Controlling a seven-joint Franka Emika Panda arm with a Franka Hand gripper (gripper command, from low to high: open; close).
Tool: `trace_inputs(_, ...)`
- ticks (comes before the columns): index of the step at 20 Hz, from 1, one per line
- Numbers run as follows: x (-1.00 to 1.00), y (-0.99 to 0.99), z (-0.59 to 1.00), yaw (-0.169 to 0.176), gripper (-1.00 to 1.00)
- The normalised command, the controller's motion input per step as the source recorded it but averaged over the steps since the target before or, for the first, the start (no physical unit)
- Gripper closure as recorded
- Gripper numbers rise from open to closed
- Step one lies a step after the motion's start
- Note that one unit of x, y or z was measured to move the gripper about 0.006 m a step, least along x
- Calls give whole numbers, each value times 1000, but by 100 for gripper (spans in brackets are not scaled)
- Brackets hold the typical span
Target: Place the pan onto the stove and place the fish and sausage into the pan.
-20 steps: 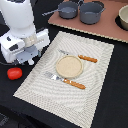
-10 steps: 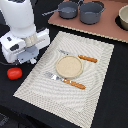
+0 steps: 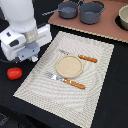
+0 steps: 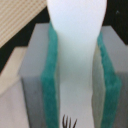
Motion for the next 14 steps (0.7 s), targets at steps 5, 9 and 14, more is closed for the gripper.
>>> trace_inputs(5,225,857,988,31,100)
trace_inputs(9,373,996,794,17,100)
trace_inputs(14,487,963,629,1,100)
